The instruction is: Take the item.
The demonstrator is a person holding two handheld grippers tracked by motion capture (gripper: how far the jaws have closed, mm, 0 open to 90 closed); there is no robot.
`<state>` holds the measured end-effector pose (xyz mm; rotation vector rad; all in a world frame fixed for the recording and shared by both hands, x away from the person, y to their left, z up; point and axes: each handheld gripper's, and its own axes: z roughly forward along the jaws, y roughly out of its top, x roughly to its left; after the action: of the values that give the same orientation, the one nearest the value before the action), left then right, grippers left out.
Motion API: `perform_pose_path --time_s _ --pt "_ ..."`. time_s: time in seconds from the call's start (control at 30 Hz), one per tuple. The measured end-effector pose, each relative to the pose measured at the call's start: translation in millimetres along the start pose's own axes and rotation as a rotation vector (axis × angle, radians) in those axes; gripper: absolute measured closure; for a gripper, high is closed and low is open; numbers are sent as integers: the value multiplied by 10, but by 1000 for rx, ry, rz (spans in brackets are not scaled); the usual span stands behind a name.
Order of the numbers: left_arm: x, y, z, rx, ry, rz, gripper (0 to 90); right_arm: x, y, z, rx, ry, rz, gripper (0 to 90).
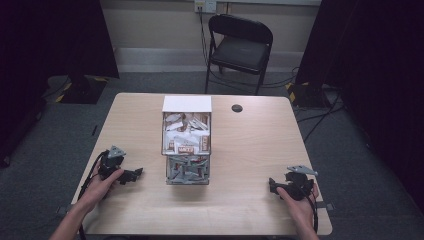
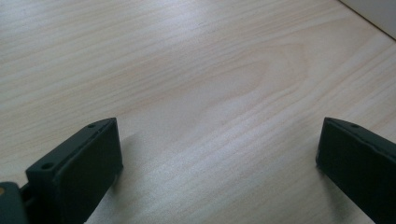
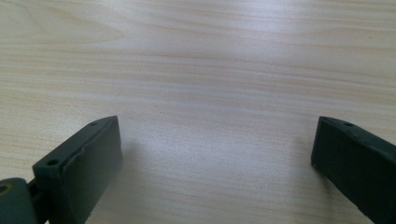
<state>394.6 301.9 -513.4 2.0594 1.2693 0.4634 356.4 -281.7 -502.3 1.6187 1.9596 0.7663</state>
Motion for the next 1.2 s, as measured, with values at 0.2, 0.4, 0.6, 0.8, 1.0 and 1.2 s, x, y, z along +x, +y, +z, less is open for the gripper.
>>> perform_pose_path --time_s 0.2,0.4,0.6,0.8,1.0,1.2 --pt "-3 0 2 -4 1 -4 0 -1 6 7 -1 0 0 10" --pt "0 0 0 0 0 0 0 29 25 0 11 -5 6 37" --pt "-1 0 0 -1 0 -1 0 25 34 -41 0 34 10 143" --pt "-3 0 2 -4 1 -5 0 33 52 -70 -8 40 10 148" --pt "0 0 0 0 1 1 0 60 81 -121 -37 87 -7 192" --pt "-19 0 3 -5 9 -8 0 104 109 -166 -61 129 -22 246"
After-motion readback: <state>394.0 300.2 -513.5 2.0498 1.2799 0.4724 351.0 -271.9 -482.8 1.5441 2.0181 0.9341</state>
